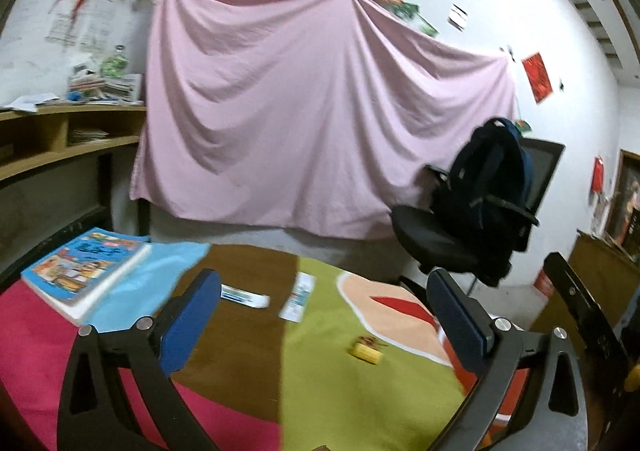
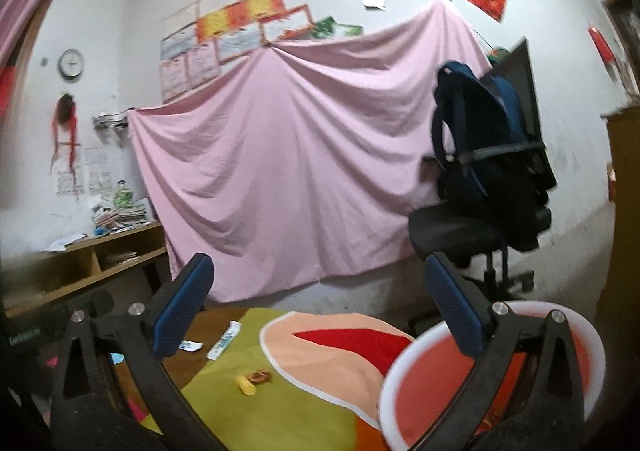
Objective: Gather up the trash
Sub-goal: 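Move both open tools back over the table, then grasp the white sachet with the left tool while the right tool grasps a thin white strip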
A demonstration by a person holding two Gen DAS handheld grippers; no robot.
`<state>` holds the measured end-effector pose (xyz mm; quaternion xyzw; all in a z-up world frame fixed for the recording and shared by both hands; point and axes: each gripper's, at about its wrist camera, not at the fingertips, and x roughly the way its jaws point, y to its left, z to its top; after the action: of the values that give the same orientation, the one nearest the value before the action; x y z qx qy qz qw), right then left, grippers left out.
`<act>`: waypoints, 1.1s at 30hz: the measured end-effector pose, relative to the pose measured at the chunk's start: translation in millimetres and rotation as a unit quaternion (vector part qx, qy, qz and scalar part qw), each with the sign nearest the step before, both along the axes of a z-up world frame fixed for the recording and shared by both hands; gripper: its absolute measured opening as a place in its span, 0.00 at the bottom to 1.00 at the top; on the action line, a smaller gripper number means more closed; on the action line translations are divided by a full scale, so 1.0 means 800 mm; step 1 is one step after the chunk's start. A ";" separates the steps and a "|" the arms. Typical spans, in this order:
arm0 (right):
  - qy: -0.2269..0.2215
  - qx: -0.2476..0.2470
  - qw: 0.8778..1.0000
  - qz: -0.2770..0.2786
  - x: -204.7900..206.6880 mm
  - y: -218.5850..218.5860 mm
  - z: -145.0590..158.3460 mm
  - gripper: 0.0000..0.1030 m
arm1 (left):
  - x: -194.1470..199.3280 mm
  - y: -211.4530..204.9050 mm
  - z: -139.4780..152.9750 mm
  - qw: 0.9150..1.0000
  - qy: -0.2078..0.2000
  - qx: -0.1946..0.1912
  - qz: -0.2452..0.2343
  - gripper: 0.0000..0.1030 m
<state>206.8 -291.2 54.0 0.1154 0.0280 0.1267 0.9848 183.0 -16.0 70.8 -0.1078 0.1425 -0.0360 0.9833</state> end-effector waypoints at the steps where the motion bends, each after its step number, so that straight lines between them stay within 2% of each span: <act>1: -0.007 -0.003 1.000 0.002 -0.001 0.007 0.000 1.00 | -0.003 0.008 0.001 1.000 -0.004 0.000 0.006 0.98; 10: -0.044 -0.052 0.997 0.034 0.000 0.074 -0.002 1.00 | -0.011 0.059 -0.002 0.998 -0.027 0.028 0.044 0.98; 18: -0.031 -0.097 0.993 0.064 0.035 0.135 -0.017 1.00 | 0.008 0.089 -0.018 0.996 -0.029 0.053 0.063 0.98; 21: -0.008 -0.114 0.991 0.076 0.055 0.155 -0.023 1.00 | 0.023 0.099 -0.025 0.996 -0.024 0.057 0.064 0.98; 25: 0.049 -0.135 0.985 0.092 0.086 0.175 -0.034 1.00 | 0.050 0.111 -0.034 0.997 -0.009 0.055 0.056 0.98; 29: 0.119 -0.155 0.974 0.111 0.124 0.194 -0.047 1.00 | 0.076 0.118 -0.043 0.997 0.023 0.054 0.049 0.98; 33: 0.171 -0.161 0.964 0.127 0.155 0.208 -0.057 1.00 | 0.101 0.119 -0.053 0.996 0.062 0.057 0.038 0.97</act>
<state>331.1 -125.0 8.2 -0.0293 0.2301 0.2231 0.9468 263.9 79.0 28.5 -0.0591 0.2006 0.0159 0.9778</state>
